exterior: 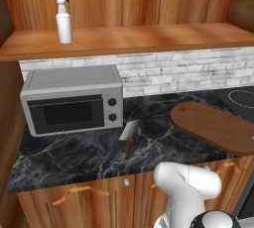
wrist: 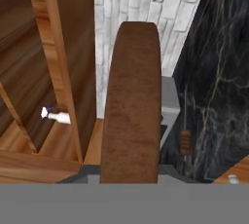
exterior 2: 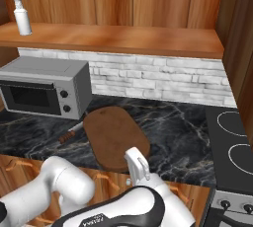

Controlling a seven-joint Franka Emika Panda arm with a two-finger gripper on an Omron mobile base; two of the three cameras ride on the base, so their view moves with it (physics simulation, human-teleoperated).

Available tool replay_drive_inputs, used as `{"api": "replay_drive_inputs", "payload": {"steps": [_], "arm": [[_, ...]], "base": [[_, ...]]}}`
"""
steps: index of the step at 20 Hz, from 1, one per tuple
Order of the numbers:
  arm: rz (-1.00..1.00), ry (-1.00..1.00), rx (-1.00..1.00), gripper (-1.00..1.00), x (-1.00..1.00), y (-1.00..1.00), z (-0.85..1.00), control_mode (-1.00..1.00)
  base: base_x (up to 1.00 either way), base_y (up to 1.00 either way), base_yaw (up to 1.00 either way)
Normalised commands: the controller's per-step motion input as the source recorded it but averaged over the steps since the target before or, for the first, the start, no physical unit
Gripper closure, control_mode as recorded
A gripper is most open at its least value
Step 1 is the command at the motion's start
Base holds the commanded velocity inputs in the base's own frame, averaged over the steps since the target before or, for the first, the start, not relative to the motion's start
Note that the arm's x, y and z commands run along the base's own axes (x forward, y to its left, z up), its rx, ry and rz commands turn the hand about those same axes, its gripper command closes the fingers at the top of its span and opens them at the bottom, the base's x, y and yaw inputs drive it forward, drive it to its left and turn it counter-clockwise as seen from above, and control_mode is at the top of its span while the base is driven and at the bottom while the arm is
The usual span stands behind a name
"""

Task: Move the cutting board and knife to the sink. Then move spray from the cabinet to the counter.

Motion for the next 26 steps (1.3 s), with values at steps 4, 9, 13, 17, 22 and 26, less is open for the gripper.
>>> {"api": "replay_drive_inputs", "payload": {"steps": [4,9,13,17,22,26], "arm": [[0.0,0.0,0.0,1.0,0.0,0.0,0.0,-1.0],[0.0,0.0,0.0,1.0,0.0,0.0,0.0,-1.0],[0.0,0.0,0.0,1.0,0.0,0.0,0.0,-1.0],[0.0,0.0,0.0,1.0,0.0,0.0,0.0,1.0],[0.0,0.0,0.0,1.0,0.0,0.0,0.0,1.0],[0.0,0.0,0.0,1.0,0.0,0.0,0.0,1.0]], "base": [[0.0,0.0,0.0],[0.0,0.0,0.0],[0.0,0.0,0.0],[0.0,0.0,0.0],[0.0,0.0,0.0],[-0.55,0.0,0.02]]}}
